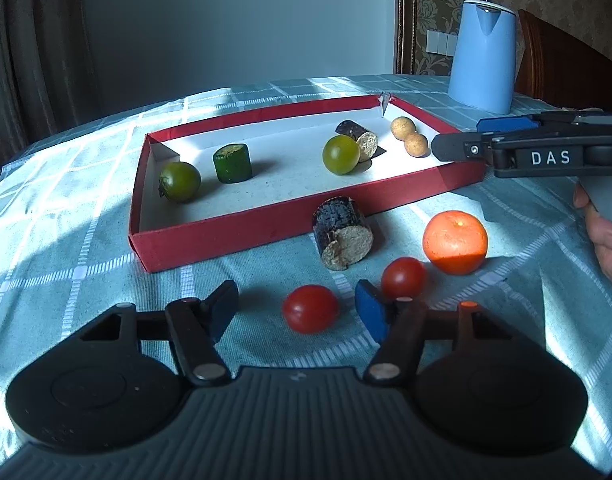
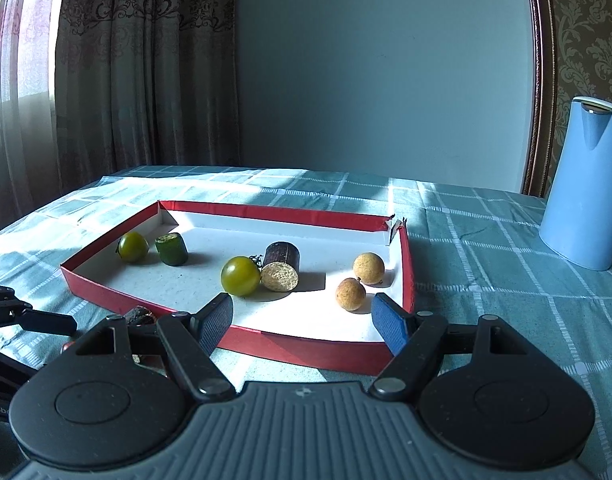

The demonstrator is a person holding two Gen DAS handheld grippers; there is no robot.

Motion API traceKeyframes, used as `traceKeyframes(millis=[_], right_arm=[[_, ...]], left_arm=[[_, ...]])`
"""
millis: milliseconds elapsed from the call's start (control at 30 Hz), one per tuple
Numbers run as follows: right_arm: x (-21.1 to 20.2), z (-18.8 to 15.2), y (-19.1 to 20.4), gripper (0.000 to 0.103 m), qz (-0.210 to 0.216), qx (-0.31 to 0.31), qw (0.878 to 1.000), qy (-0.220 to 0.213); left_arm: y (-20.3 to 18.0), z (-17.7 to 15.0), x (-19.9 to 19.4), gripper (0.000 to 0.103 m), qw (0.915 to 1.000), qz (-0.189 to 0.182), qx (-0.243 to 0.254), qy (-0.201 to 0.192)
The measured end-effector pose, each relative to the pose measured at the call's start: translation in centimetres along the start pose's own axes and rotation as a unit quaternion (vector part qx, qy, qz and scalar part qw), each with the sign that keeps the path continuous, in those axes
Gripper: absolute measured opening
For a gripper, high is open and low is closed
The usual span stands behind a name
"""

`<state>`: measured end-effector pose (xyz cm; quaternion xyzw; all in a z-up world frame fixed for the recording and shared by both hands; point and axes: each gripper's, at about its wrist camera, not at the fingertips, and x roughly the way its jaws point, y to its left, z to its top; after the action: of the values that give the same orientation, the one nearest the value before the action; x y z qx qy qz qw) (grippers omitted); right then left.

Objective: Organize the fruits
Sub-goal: 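Withdraw the left tool from the box and grasp a red cherry tomato, then grasp the orange with the right tool while the left holds the cherry tomato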

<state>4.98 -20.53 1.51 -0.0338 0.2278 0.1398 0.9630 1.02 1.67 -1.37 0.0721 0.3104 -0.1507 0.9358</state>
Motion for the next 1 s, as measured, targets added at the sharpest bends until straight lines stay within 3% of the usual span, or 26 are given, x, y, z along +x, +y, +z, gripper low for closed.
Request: traceKeyframes(millis=[133,233,500,700,1000], right_arm=[[-0.1,-0.1,0.2,0.076,0.007,-0.004,1.000,-0.001],[-0.6,-0.1,0.3,0.076,0.023,-0.005,1.000,-0.005],[-2.1,-1.0,2.0,0.076,0.072,-0.045,0.996,0.002],[-1.7,-1.8,3.4,0.074,0.057,-0.087,0.994,0.021],[-1.3,-2.3,3.7,0.074,0.081,-0.092,0.992,0.040]], left_arm=[[-0.5,0.0,-0.2,0.034,0.9998,-0.020,0.009,-0.004],[-0.6,0.0,-0.3,0.025,0.9997,-0.019,0.012,-0.007],[-0.2,0.0,-0.3,0.025,0.9999,-0.009,-0.001,-0.006],[-0.3,-0.1,-0.3,0.025,1.0000,-0.006,0.001,-0.006],[-0.3,-0.1,-0.3,0.026,1.0000,-0.004,0.004,-0.007]])
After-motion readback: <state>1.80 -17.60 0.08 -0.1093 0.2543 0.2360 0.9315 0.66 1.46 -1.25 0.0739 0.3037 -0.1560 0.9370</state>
